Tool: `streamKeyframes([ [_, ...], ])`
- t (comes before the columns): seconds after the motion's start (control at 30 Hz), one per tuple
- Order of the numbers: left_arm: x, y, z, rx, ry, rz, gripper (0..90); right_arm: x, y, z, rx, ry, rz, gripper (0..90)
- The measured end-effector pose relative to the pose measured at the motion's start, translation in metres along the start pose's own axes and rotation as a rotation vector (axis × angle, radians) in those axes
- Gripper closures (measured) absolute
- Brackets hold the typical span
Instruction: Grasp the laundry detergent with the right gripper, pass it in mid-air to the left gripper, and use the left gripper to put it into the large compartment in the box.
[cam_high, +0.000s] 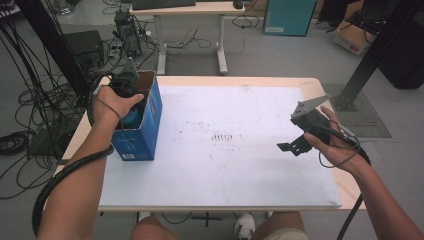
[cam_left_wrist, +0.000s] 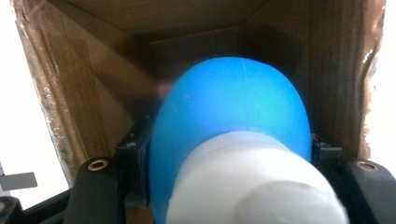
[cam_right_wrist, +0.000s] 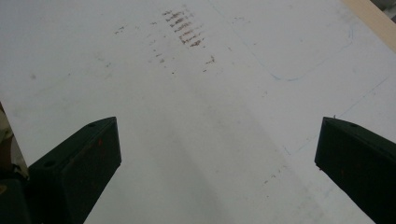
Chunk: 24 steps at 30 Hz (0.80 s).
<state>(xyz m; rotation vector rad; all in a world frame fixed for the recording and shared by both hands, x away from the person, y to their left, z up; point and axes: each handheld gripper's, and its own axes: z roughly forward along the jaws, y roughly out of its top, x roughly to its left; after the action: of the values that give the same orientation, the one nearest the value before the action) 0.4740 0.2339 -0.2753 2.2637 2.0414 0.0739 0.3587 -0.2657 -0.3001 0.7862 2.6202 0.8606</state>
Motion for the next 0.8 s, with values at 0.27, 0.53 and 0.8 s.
streamKeyframes([
  [0.27, 0.0005, 0.0, 0.0001, -0.001, -0.003, -0.002, 36.1, -0.0006, 0.0004, -0.001, -0.003, -0.002, 0.0, 0.3],
  [0.53, 0.0013, 0.0003, 0.0, 0.001, -0.002, 0.005, 36.0, -0.0005, 0.0016, -0.0002, -0.003, -0.003, -0.001, 0.3],
  [0.8, 0.0004, 0.0, 0.0002, -0.001, -0.003, -0.004, 36.0, -0.0007, 0.001, 0.0006, -0.006, 0.0, -0.003, 0.3],
])
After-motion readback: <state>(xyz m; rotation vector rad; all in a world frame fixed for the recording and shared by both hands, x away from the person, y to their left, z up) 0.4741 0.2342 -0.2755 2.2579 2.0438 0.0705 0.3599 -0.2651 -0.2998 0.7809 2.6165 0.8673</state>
